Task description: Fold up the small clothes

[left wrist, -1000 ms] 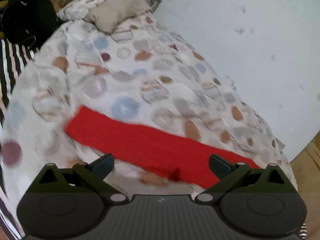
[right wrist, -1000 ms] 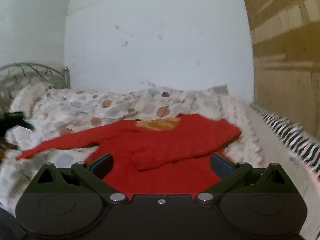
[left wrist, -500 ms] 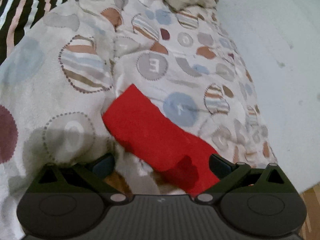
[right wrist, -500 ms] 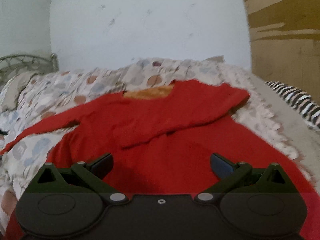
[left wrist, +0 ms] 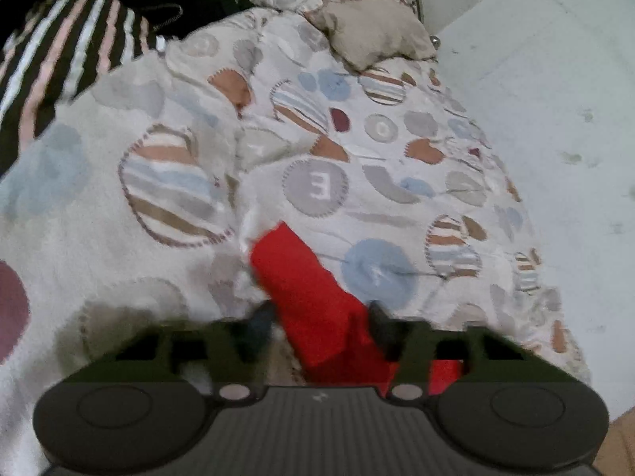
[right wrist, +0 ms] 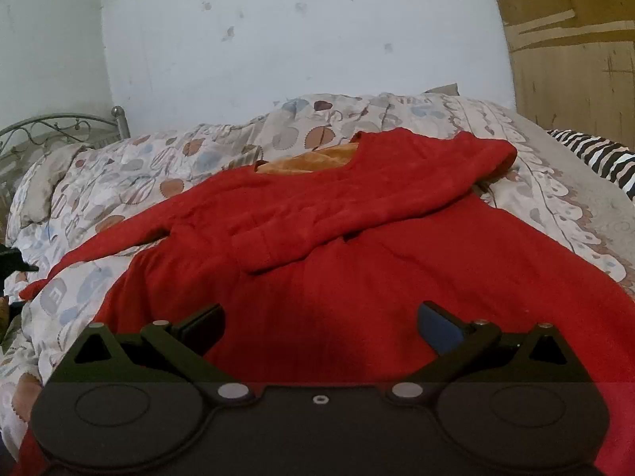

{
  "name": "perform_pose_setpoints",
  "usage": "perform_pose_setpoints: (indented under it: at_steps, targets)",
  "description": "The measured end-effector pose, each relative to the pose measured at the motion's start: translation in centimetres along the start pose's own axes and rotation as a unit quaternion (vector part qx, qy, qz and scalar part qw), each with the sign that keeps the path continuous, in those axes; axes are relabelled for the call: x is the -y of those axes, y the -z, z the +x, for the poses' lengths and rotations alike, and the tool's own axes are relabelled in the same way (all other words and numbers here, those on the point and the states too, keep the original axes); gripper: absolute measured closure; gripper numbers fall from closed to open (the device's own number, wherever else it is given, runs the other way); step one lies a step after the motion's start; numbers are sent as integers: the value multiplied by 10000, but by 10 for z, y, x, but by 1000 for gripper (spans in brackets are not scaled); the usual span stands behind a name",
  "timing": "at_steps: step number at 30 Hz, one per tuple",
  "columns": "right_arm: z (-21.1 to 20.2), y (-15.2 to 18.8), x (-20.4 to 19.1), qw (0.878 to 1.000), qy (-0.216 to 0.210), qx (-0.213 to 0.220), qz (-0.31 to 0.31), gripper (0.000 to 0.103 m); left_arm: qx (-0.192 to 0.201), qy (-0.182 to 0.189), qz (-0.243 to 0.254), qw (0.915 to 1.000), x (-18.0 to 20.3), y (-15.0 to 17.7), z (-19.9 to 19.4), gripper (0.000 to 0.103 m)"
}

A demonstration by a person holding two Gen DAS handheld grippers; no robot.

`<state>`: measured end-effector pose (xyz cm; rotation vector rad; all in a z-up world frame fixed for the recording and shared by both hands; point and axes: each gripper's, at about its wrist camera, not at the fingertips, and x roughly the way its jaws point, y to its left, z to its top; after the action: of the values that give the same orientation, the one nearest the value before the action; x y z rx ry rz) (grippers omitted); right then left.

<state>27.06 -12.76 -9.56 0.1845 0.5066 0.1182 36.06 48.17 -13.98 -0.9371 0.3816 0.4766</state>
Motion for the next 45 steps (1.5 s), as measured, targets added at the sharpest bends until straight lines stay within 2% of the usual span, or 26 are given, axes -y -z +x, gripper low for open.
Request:
perform_pose_setpoints:
  at_steps: [1, 4, 7, 11, 18, 21, 24, 27, 28, 31, 35, 37, 39, 43, 45]
  targets:
    - [0, 0, 0, 10000, 2, 2, -2, 0, 38, -17, 10, 10000, 0, 0, -1, 84]
    - [0, 0, 0, 10000, 16, 2, -20, 0, 313, 155, 241, 9991, 6, 2, -10, 90]
    - [0, 0, -2, 10000, 47, 13, -58, 0, 540, 394, 831, 9943, 28, 0, -20, 92]
    - [-1, 0, -2, 10000, 40, 16, -32, 0, 795, 875, 1558, 9807, 76, -2, -43, 92]
    - [-6, -1, 6, 9995, -63, 160, 268, 0, 962, 2094, 2468, 9413, 197, 15, -105, 92]
    - [-20, -7, 17, 9969, -157, 359, 685, 0, 913, 2591, 2809, 9196, 251, 37, -132, 92]
    - [-42, -14, 32, 9924, -265, 630, 1022, 0, 757, 3042, 3221, 8933, 302, 70, -152, 92]
    - [-65, -17, 45, 9914, -49, 861, 988, 0, 565, 3339, 3642, 8676, 335, 112, -163, 92]
    - [-73, -17, 50, 9908, 44, 937, 978, 0, 466, 3448, 3779, 8580, 345, 131, -166, 92]
    - [-93, -17, 72, 9886, 407, 1037, 1011, 0, 104, 3627, 4088, 8374, 359, 182, -168, 92]
    - [-112, -15, 101, 9818, 1144, 1077, 1062, 0, -459, 3805, 4447, 8096, 362, 256, -160, 92]
    - [-120, -12, 116, 9770, 1387, 1110, 1176, 0, -815, 3832, 4561, 7991, 354, 289, -151, 92]
    - [-124, -9, 131, 9723, 1570, 1101, 1334, 0, -1156, 3773, 4634, 7934, 343, 318, -139, 92]
    - [-127, -2, 148, 9636, 1968, 965, 1528, 0, -1904, 3547, 4637, 7892, 316, 364, -114, 88]
    - [-127, -1, 147, 9632, 2016, 932, 1512, 0, -2064, 3539, 4619, 7867, 309, 367, -107, 82]
